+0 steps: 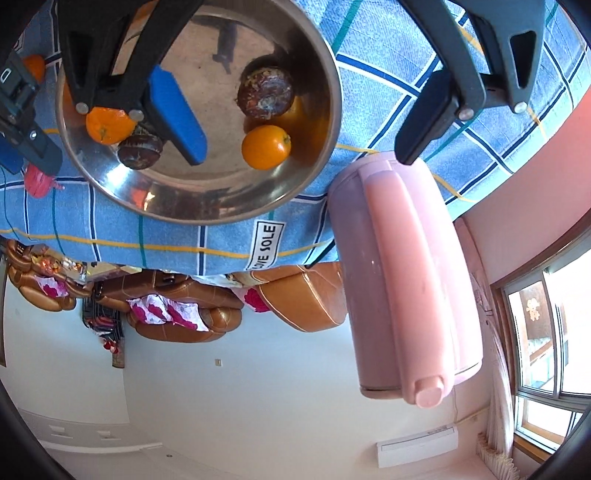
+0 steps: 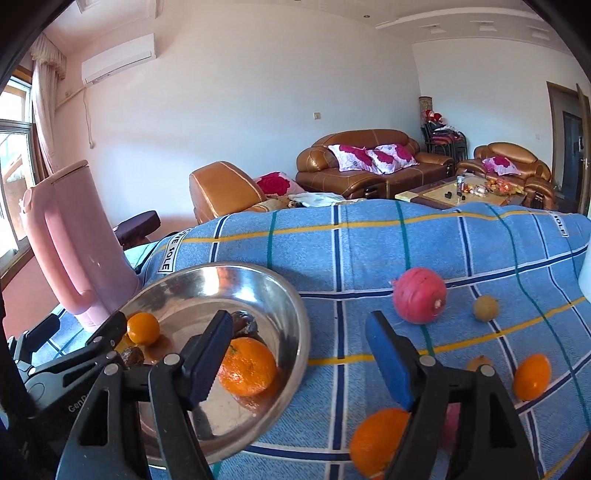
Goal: Organize fruits
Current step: 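Open both grippers to release the orange and brown fruit into the bowl, then withdraw both grippers from the bowl back over the table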
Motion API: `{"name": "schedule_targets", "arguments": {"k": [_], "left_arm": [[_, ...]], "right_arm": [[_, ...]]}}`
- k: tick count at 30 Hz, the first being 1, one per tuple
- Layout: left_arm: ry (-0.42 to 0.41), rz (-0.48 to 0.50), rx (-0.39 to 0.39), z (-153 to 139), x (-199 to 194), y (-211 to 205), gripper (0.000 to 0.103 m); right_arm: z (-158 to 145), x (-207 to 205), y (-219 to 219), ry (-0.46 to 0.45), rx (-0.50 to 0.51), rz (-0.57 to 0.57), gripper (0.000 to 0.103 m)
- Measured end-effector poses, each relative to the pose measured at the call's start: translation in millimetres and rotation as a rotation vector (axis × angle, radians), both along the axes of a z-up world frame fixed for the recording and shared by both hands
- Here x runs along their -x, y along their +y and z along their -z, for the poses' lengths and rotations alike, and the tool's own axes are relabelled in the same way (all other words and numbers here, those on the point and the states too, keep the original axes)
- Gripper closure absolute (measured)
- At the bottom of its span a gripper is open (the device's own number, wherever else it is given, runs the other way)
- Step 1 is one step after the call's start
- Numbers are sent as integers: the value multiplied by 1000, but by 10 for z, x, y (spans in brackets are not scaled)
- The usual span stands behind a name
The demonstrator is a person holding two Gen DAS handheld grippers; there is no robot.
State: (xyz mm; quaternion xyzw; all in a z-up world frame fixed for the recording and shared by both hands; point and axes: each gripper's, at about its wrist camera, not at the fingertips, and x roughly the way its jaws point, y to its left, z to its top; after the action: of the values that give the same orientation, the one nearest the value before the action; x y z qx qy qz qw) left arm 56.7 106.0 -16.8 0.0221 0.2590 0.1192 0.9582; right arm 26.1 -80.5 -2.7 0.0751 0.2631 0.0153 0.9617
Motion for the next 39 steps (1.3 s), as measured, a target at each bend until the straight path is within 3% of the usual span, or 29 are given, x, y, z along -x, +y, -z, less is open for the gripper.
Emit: {"name": "schedule_targets", "arguments": {"k": [6, 15, 39], "left_arm": [[-15, -18, 22, -3, 117, 45, 0], [-53, 22, -19, -33, 434, -158, 0], [-8, 272, 9, -44, 893, -1206, 0]], "right_arm": [[-32, 185, -61, -27, 38, 11, 27], [-40, 430, -244, -31, 50, 31, 27], [-40, 818, -1023, -6, 93, 139, 27]]}}
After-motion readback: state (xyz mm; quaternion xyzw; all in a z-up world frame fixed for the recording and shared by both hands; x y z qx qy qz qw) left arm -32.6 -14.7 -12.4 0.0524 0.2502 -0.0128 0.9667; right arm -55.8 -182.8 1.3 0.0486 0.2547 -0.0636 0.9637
